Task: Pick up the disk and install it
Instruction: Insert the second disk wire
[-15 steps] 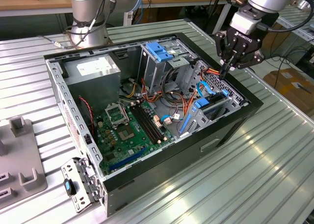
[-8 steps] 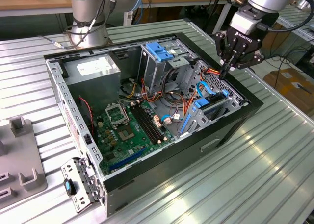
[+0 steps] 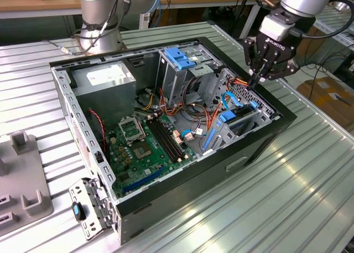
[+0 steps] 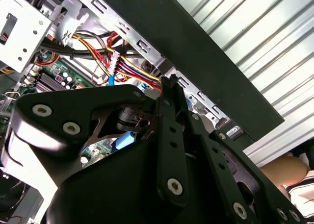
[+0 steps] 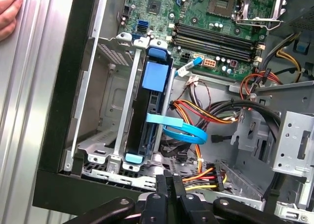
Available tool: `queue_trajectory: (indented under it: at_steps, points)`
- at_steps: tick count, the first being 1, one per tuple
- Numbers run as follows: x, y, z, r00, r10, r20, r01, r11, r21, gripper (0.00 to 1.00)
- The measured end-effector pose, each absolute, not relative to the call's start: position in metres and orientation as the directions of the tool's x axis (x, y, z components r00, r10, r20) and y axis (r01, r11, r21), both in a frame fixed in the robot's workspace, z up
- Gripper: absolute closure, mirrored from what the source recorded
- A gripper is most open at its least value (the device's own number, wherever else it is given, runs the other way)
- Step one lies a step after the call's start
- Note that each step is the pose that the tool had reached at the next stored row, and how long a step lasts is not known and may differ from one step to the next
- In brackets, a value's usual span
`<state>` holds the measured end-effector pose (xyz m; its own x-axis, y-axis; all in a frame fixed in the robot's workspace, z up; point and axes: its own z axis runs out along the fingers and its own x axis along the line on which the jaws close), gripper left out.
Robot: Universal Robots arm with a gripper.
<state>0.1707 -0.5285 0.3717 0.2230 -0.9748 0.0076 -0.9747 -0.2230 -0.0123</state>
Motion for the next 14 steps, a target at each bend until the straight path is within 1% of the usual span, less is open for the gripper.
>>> queue_trajectory:
  at_steps: [14]
  points:
    - [0.151,-0.538,0.364,0.222,-0.975,0.008,-0.975,-0.222,-0.012,0.84]
